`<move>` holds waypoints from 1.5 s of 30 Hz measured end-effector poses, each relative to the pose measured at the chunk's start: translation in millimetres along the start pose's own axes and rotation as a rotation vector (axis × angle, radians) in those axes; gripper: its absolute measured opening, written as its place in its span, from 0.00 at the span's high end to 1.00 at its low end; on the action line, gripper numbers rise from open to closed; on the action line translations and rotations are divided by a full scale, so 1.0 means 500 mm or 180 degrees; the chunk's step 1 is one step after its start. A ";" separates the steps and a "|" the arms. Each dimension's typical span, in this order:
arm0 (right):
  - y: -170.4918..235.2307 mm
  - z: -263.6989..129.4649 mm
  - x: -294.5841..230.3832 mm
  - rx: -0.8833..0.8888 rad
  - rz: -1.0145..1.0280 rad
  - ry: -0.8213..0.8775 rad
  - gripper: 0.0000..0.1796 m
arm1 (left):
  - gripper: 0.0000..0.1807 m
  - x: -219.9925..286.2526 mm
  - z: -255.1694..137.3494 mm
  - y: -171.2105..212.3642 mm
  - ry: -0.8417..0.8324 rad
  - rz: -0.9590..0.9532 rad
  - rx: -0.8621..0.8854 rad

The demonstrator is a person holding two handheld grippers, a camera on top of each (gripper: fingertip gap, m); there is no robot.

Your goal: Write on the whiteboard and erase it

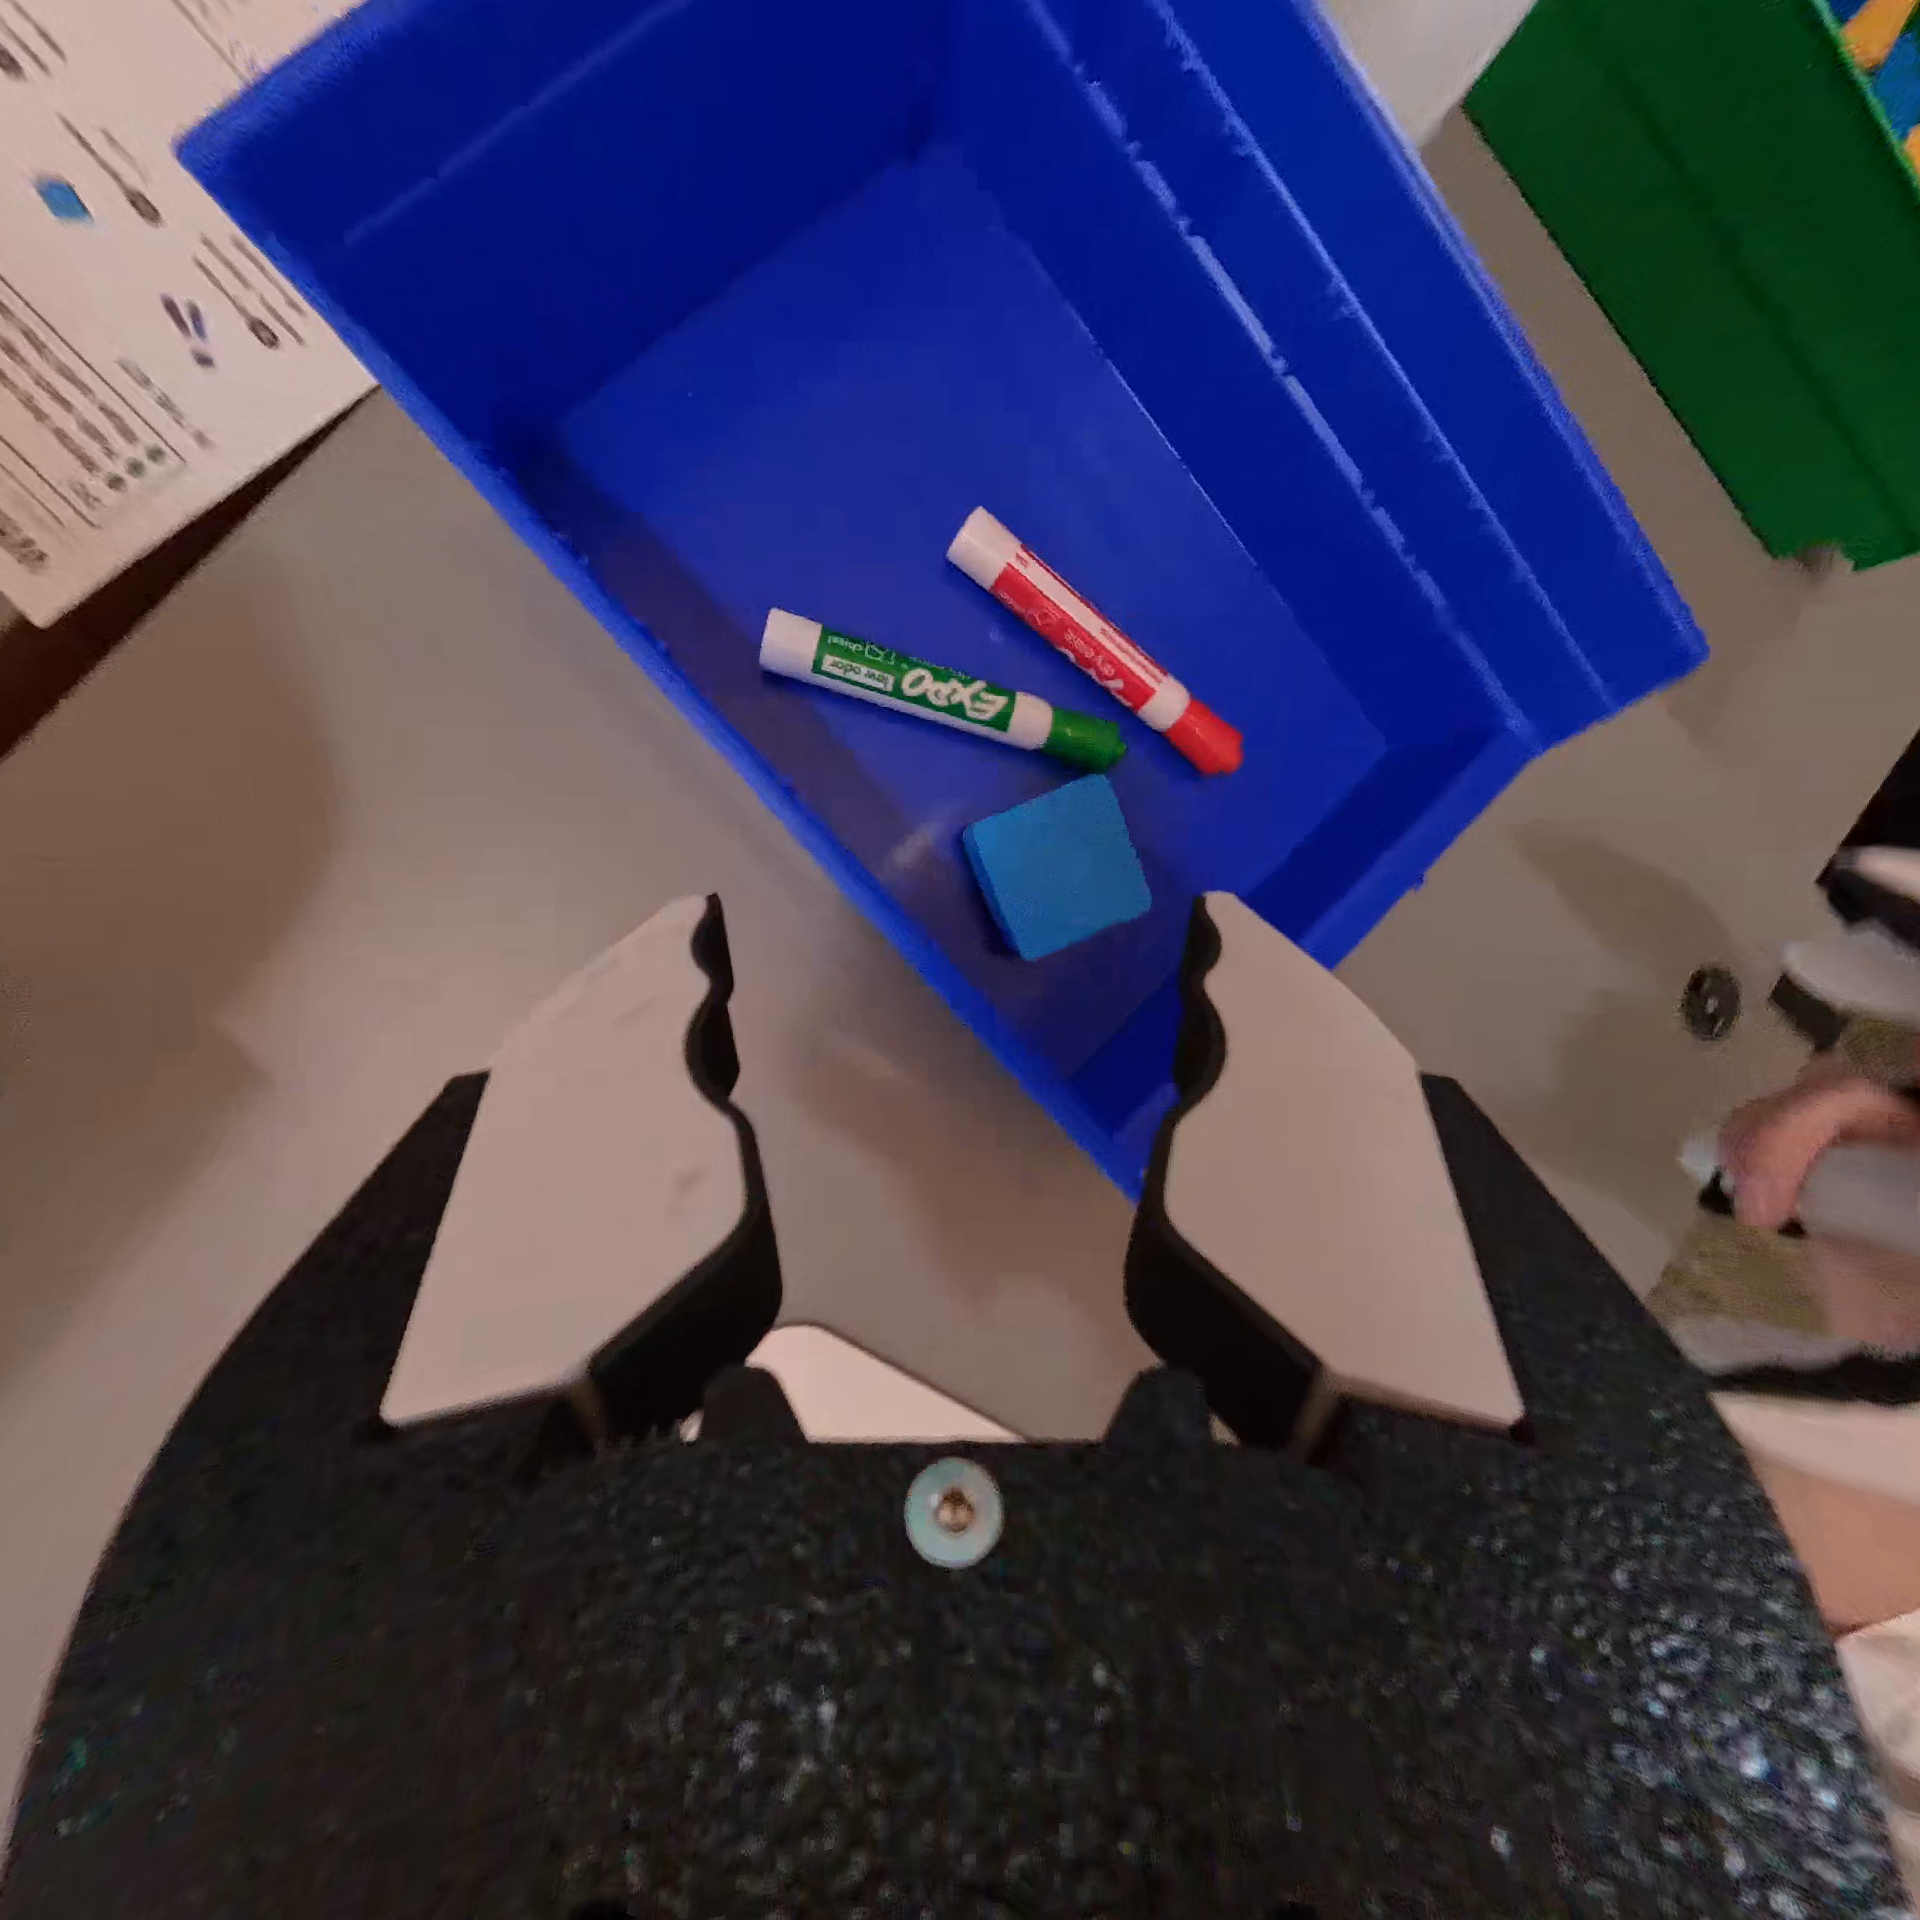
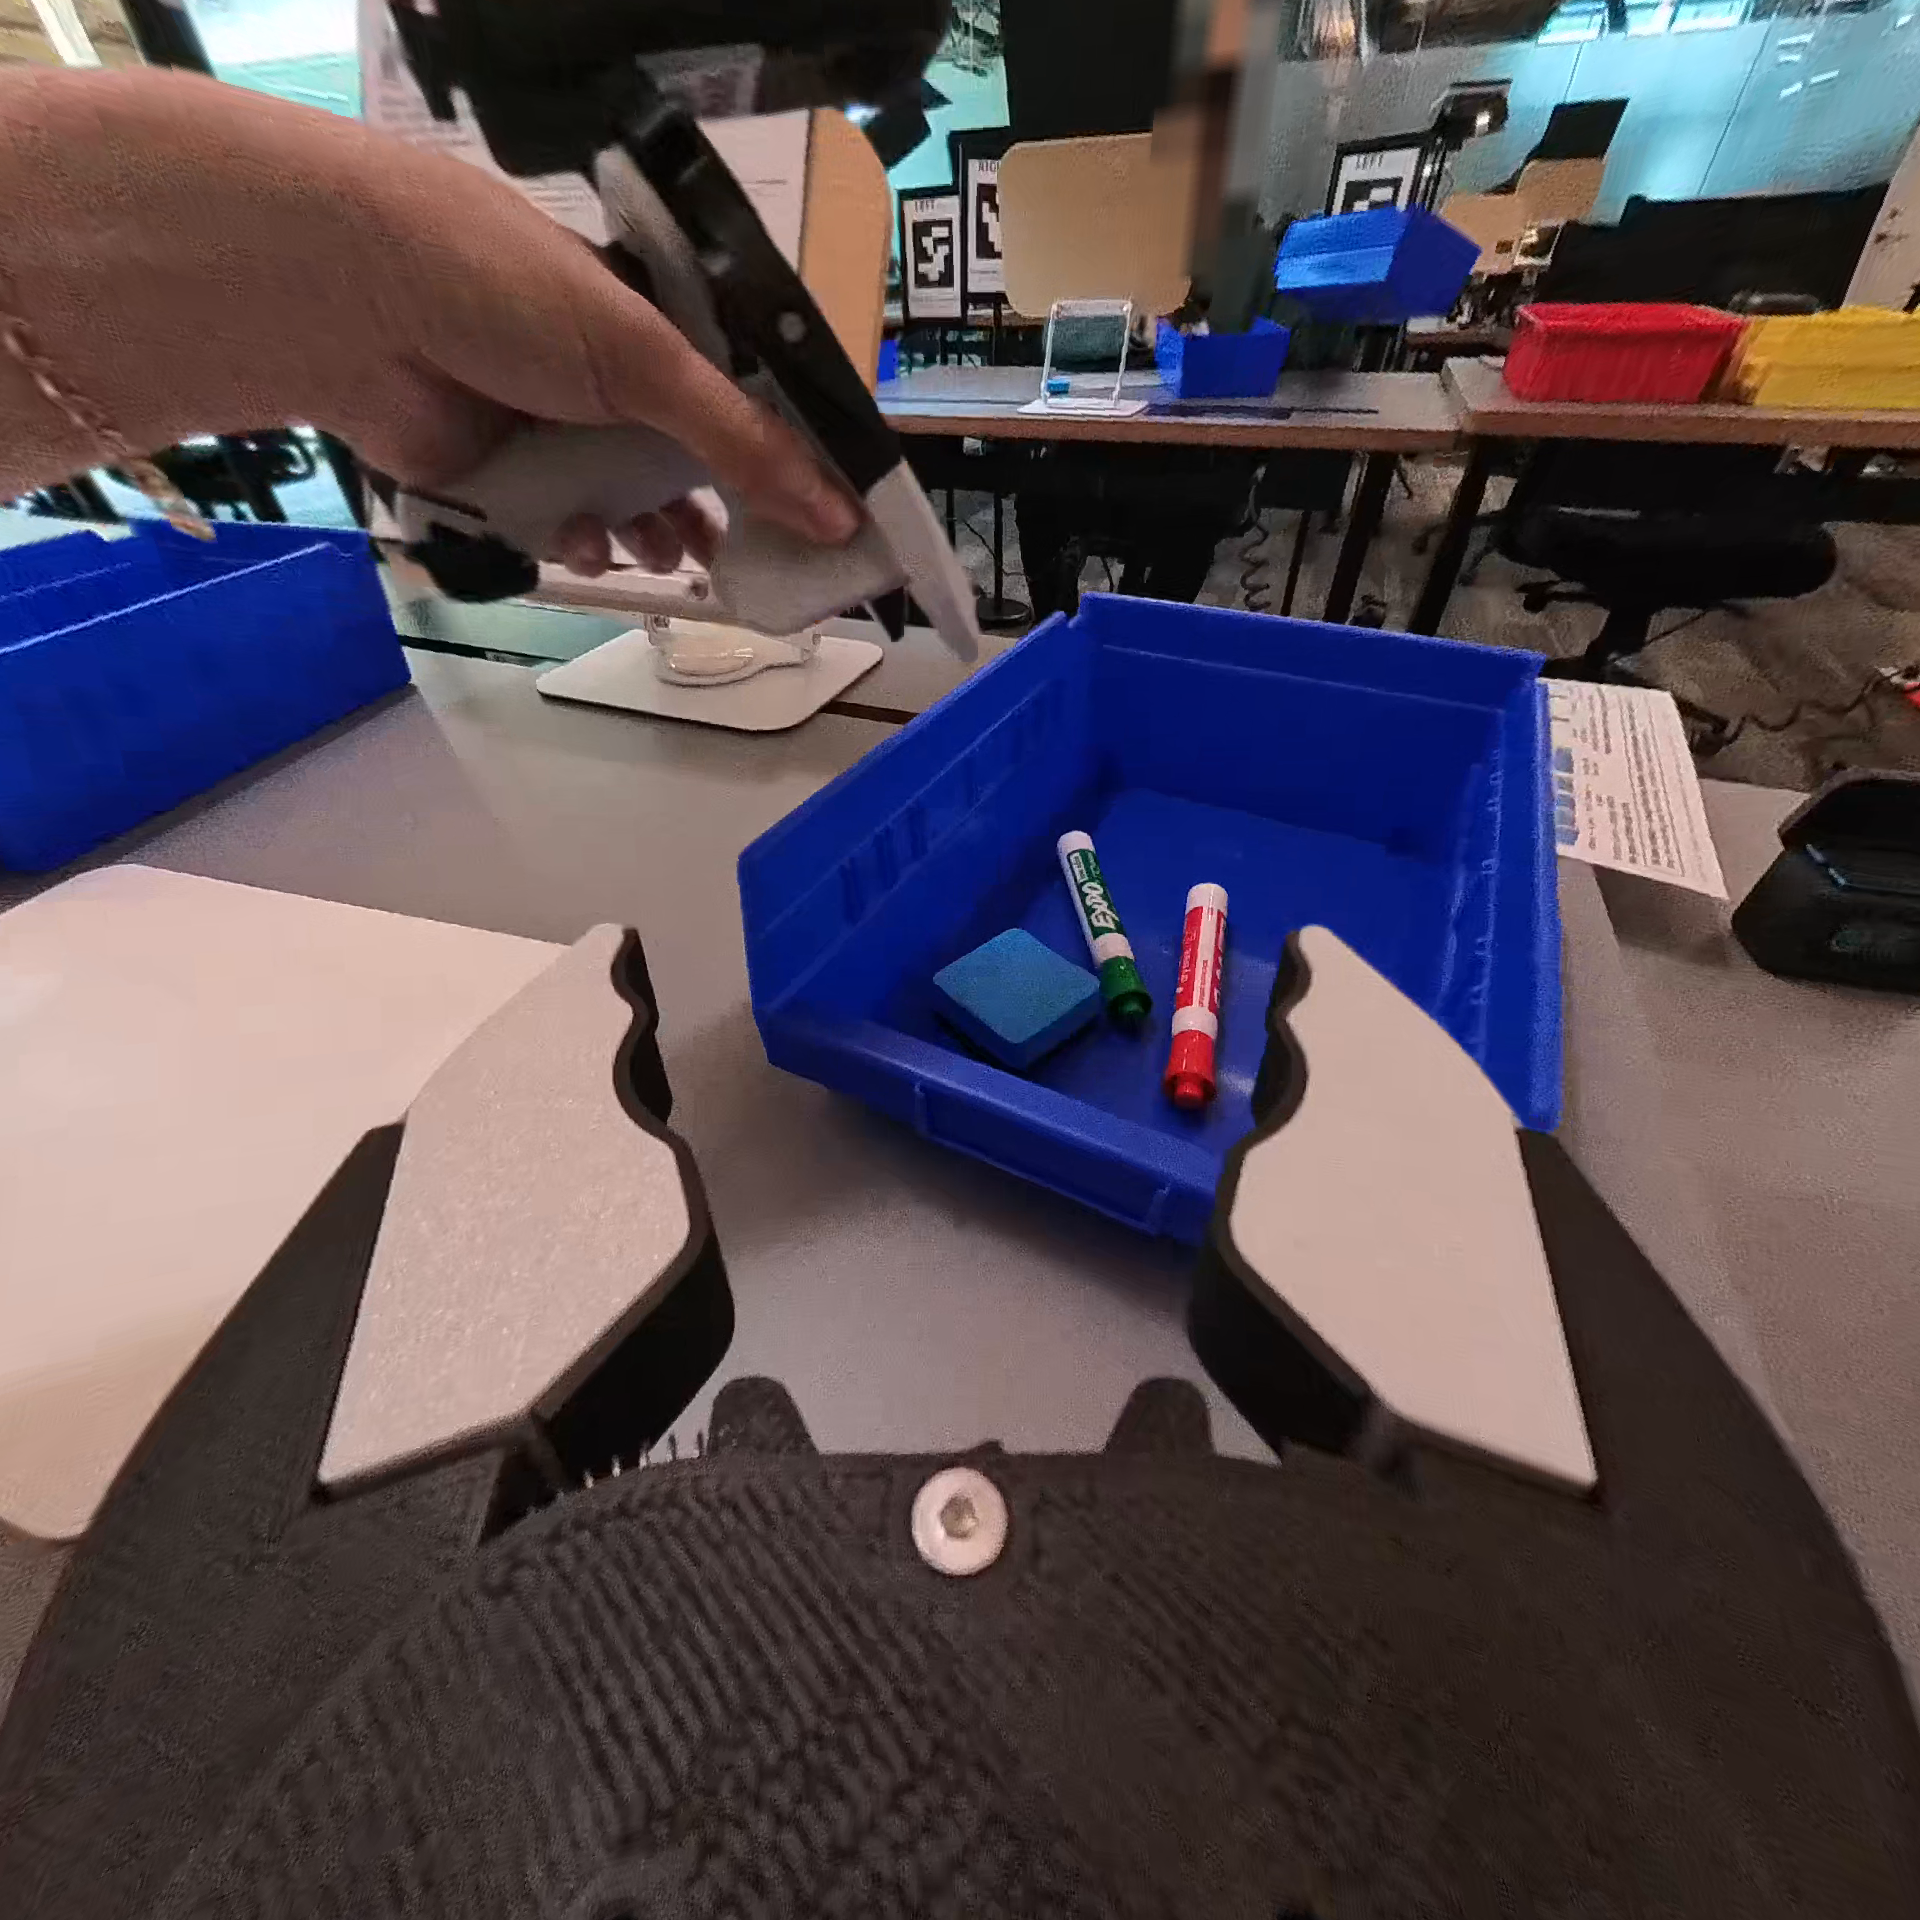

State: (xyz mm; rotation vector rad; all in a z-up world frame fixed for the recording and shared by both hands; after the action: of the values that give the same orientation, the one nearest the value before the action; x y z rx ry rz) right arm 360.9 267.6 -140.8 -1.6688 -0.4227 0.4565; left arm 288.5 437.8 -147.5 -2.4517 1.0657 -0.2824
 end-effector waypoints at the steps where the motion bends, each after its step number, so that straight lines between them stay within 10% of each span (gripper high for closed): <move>1: 0.001 0.000 0.003 0.0040 0.0057 0.0000 0.38 | 0.54 -0.001 0.018 -0.010 -0.0046 -0.0105 -0.0094; 14: 0.045 0.017 0.021 0.0092 0.0616 -0.0249 0.39 | 0.60 -0.062 0.209 0.028 -0.1187 -0.0337 -0.1167; 27: 0.073 0.011 0.052 -0.0097 0.0732 -0.0087 0.40 | 0.84 -0.023 0.246 0.039 -0.0153 -0.0641 -0.1029; 45: -0.071 -0.114 0.010 0.0250 0.0406 0.0241 0.31 | 0.86 -0.076 0.004 0.077 0.0493 -0.0160 -0.1162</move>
State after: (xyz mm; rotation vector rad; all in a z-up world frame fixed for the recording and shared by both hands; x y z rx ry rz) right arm 394.2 227.4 -98.5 -1.6368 -0.2404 0.4962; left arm 238.8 443.1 -168.0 -2.8217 1.2117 -0.3219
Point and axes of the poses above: each gripper's, where its closed fingertips meet, z out along the fingers, y out of its underside, x = y × z across the jaws, the point moved 2 cm from there along -z, back along the fingers, and after that the axes turned 15 degrees about -y, right-handed, at the moved point
